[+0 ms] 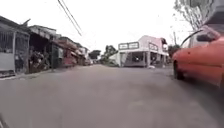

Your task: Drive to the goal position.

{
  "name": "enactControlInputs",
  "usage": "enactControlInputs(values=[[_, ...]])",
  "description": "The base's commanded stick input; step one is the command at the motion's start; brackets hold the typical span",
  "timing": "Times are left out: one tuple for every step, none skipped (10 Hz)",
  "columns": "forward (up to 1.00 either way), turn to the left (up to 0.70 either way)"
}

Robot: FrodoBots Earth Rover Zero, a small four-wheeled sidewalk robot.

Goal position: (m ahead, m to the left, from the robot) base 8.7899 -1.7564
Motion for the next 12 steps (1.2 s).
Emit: enactControlInputs(values=[[0.85,0.09],[0.85,0.09],[0.85,0.09],[0.85,0.09],[0.85,0.09],[0.85,0.09],[0.85,0.09],[0.85,0.09],[0.85,0.09],[0.85,0.09],[0.85,-0.04],[0.85,-0.21]])
